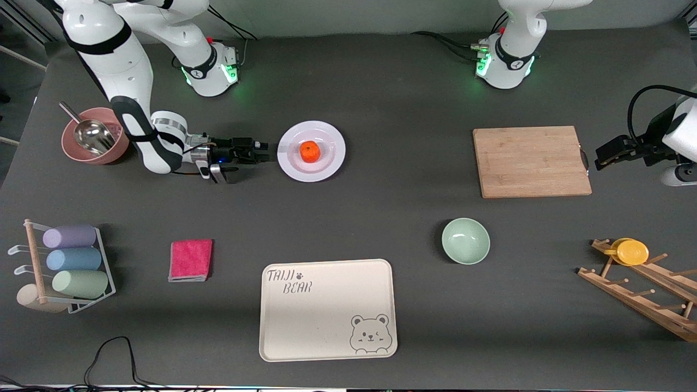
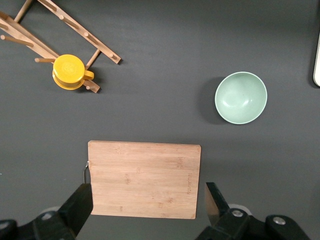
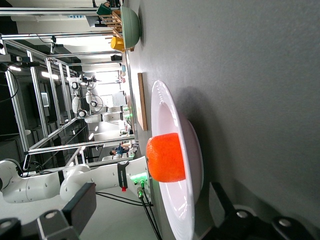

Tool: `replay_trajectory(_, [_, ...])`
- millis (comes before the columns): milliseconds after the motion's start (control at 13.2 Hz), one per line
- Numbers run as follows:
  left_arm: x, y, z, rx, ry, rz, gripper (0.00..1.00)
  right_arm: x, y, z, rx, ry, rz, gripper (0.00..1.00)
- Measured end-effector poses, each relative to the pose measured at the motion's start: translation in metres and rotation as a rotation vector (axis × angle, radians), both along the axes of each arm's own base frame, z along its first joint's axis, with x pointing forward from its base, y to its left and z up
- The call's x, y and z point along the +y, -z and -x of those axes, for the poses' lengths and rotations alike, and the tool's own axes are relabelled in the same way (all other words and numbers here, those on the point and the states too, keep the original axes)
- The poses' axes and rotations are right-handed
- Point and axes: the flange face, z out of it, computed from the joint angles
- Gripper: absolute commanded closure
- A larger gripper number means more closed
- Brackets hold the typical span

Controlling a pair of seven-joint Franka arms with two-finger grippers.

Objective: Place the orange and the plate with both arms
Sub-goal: 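Grasp the rim of the white plate with the right gripper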

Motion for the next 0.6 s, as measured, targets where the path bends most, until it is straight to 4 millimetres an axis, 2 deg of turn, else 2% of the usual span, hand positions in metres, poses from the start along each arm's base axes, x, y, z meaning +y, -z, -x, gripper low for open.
replay_trajectory(226, [-0.01, -0.003, 0.0, -0.005, 0.018, 0.0, 0.0, 0.012, 0.004, 0.002, 0.003, 0.011, -0.001, 0.0])
replay_trajectory(604, [-0.01, -0.009, 0.001, -0.004, 0.069, 0.001, 0.0, 0.03, 0.007, 0.003, -0.008, 0.029, -0.004, 0.0])
